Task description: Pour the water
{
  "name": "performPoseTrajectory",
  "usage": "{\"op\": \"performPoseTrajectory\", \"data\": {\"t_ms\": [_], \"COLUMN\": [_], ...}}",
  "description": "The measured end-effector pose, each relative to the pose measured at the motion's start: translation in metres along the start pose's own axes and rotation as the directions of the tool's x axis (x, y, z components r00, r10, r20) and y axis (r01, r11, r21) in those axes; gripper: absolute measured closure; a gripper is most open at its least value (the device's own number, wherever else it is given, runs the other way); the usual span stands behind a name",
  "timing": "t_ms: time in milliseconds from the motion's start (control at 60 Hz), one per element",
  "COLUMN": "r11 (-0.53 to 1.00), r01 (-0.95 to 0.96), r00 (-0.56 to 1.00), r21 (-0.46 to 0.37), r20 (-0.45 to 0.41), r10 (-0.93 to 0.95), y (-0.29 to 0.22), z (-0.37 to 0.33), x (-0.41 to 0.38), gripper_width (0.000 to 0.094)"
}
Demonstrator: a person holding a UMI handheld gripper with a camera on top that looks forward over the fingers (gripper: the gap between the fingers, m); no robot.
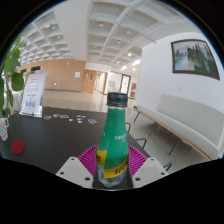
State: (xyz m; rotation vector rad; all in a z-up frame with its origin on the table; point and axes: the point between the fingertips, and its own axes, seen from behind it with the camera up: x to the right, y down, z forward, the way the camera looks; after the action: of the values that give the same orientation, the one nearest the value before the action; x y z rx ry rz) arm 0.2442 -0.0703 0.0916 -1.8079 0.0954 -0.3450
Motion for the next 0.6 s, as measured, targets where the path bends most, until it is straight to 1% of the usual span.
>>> {"op": "performPoseTrajectory", "data": {"t_ms": [100, 167, 250, 367, 400, 483, 517, 600], "r11": [0.999, 0.993, 0.975, 0.900, 0.865, 0.737, 0.664, 0.426], "r01": [0.046, 0.106, 0.207, 0.416, 0.480, 0.651, 0.721, 0.878], "r00": [0.997, 0.987, 0.957, 0.863, 0.829, 0.715, 0.657, 0.466], "r21": [0.021, 0.045, 0.079, 0.127, 0.143, 0.182, 0.201, 0.216], "r20": [-0.057, -0.130, -0.222, -0.367, -0.396, -0.470, -0.502, -0.582], "r10": [-0.045, -0.099, -0.185, -0.347, -0.395, -0.517, -0.562, -0.666], "y": [-0.023, -0.049, -0.097, -0.181, -0.206, -0.266, -0.287, -0.330], "z": [-0.005, -0.014, -0.026, -0.049, -0.055, -0.072, -0.076, -0.097], "x": [0.009, 0.019, 0.027, 0.004, -0.003, -0.049, -0.072, -0.140], "gripper_width": [0.0543, 0.0544, 0.0543, 0.0543, 0.0542, 0.0541, 0.0542, 0.0541]}}
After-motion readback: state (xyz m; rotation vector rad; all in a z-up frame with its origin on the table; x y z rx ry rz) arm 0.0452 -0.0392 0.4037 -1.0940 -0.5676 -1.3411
